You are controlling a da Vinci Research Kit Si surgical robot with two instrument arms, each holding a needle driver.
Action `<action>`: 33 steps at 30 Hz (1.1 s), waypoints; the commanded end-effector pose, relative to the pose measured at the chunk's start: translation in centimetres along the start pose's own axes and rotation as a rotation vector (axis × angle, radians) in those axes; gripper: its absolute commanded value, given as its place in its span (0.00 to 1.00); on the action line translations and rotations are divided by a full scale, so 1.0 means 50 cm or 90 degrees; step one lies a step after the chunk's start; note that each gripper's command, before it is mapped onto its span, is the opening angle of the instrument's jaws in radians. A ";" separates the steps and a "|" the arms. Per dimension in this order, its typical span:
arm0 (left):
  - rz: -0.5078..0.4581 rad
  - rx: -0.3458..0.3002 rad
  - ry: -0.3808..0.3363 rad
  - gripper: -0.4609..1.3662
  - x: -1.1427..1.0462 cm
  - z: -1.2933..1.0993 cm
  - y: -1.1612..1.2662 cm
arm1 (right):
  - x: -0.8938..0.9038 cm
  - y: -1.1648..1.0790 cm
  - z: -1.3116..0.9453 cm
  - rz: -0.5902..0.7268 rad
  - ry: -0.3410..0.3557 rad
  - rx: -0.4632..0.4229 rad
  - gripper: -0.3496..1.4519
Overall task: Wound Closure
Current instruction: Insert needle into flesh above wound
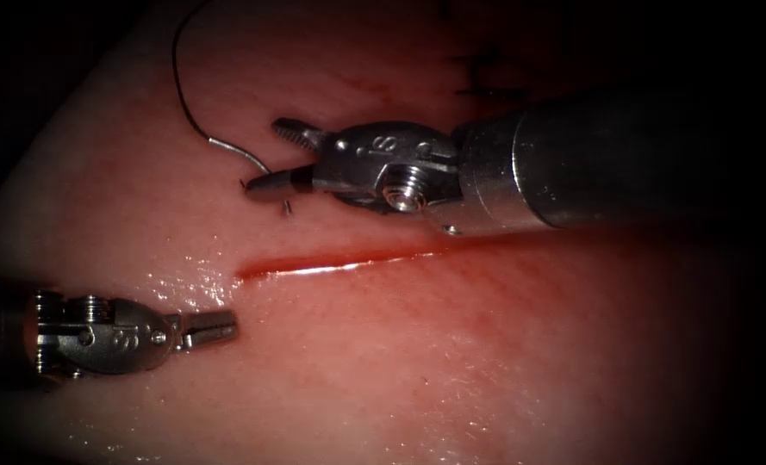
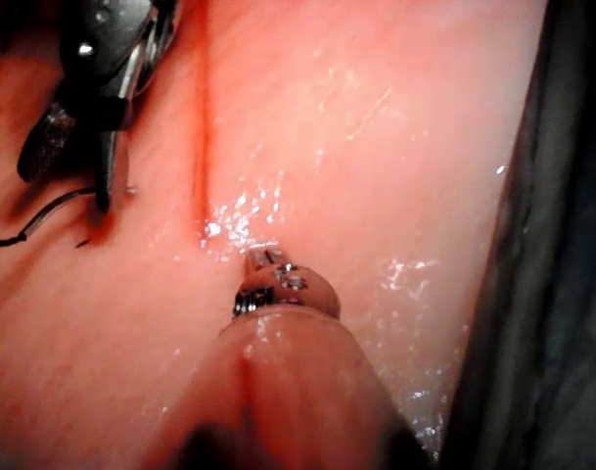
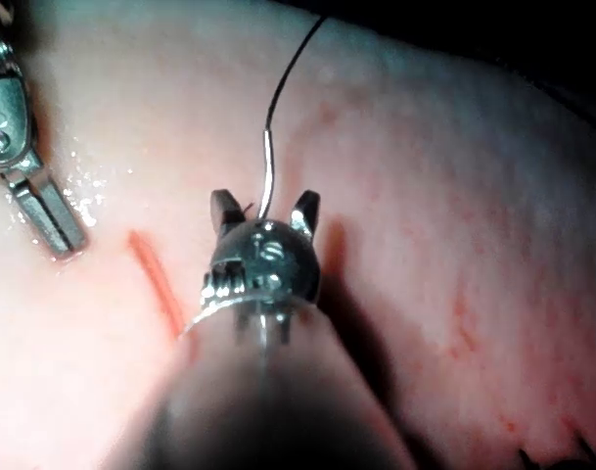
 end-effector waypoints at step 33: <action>0.001 -0.002 0.005 0.15 -0.0004 0.0006 0.0005 | -0.0015 -0.0036 0.0041 -0.035 -0.147 -0.100 0.45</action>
